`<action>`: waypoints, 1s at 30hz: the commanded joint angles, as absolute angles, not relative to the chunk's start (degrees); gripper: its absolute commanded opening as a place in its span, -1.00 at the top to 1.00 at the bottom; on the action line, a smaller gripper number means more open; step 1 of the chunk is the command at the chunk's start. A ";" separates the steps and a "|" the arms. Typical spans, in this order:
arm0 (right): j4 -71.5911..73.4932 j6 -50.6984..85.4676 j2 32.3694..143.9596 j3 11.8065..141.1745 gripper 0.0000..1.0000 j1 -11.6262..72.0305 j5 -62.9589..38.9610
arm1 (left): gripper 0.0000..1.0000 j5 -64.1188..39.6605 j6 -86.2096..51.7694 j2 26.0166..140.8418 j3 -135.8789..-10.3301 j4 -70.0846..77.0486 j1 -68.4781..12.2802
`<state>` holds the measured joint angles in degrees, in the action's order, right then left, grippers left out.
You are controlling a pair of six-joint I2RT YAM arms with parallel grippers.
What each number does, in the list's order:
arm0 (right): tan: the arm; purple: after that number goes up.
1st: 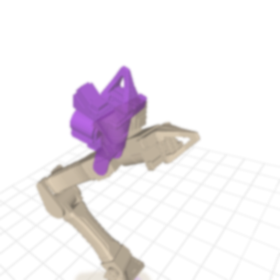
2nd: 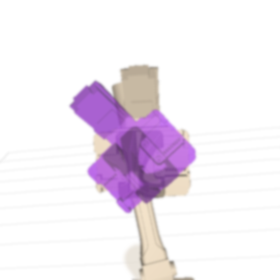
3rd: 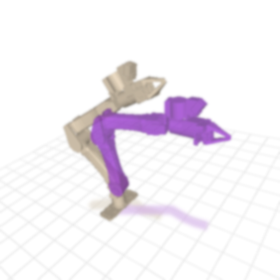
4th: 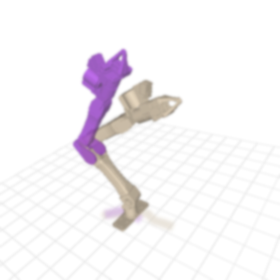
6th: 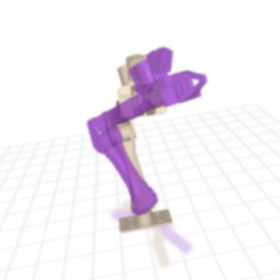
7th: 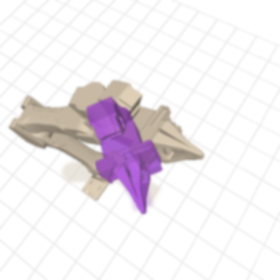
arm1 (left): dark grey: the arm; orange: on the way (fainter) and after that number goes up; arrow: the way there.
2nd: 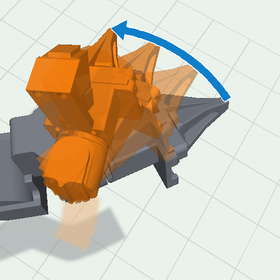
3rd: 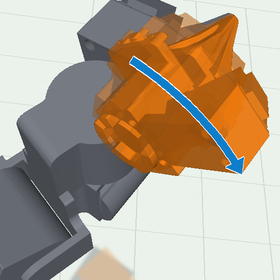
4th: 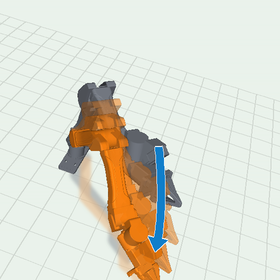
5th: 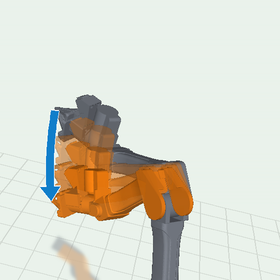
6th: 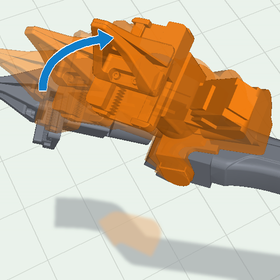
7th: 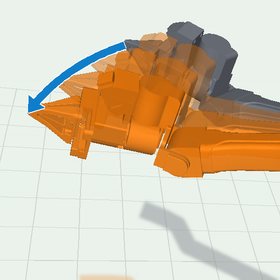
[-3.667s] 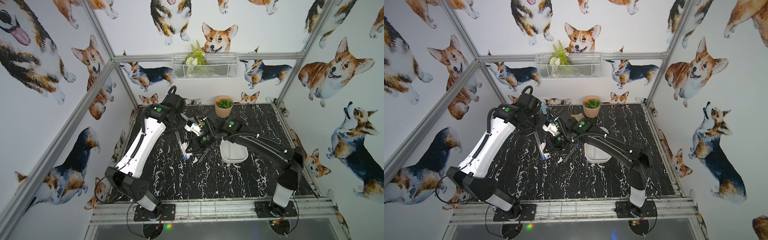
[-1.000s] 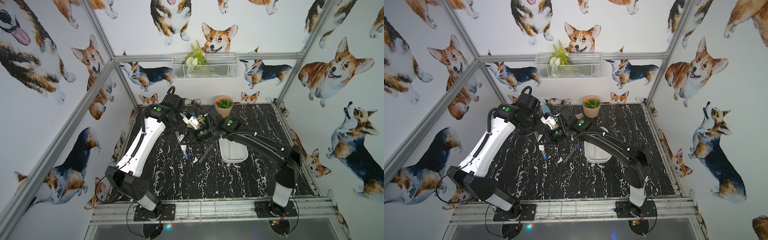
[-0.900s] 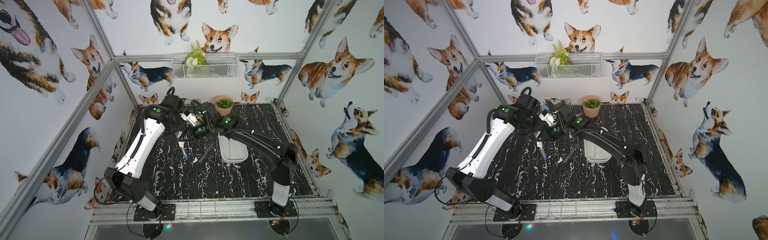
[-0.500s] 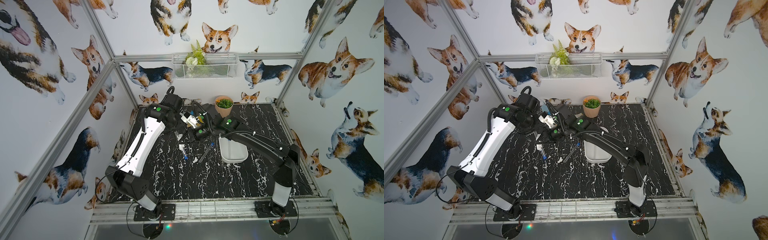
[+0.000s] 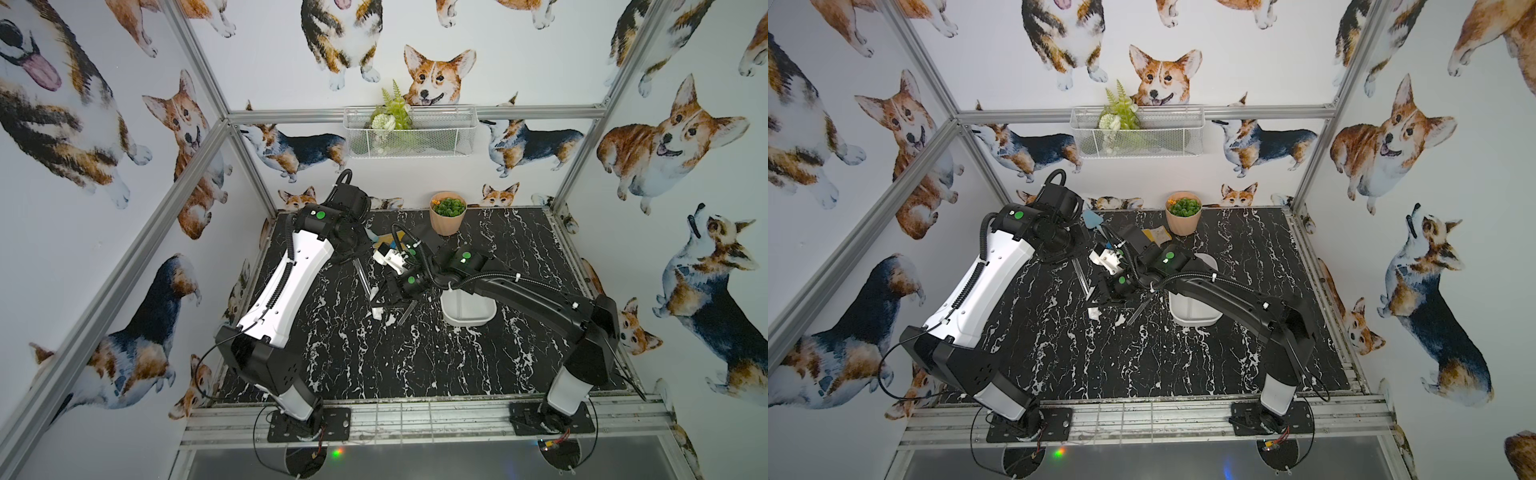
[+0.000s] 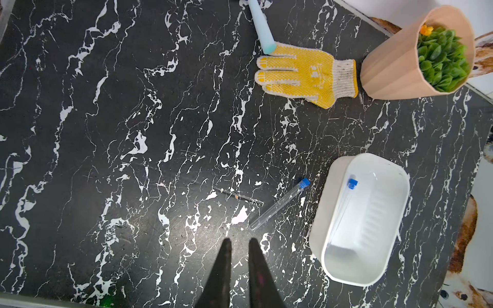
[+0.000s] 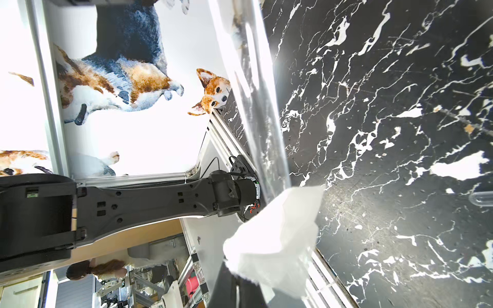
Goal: Wipe the exteriors of test tubes
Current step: Wipe the dirt from the test tube.
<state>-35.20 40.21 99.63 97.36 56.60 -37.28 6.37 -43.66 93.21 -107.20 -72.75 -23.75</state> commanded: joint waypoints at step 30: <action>-40.63 38.00 102.42 106.99 1.00 51.59 -32.94 | 0.76 6.67 -42.17 93.24 -108.48 -73.64 -23.50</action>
<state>-39.88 35.64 104.36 108.97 51.83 -38.54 7.75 -42.68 93.84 -108.07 -70.00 -23.40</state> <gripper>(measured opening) 0.050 0.145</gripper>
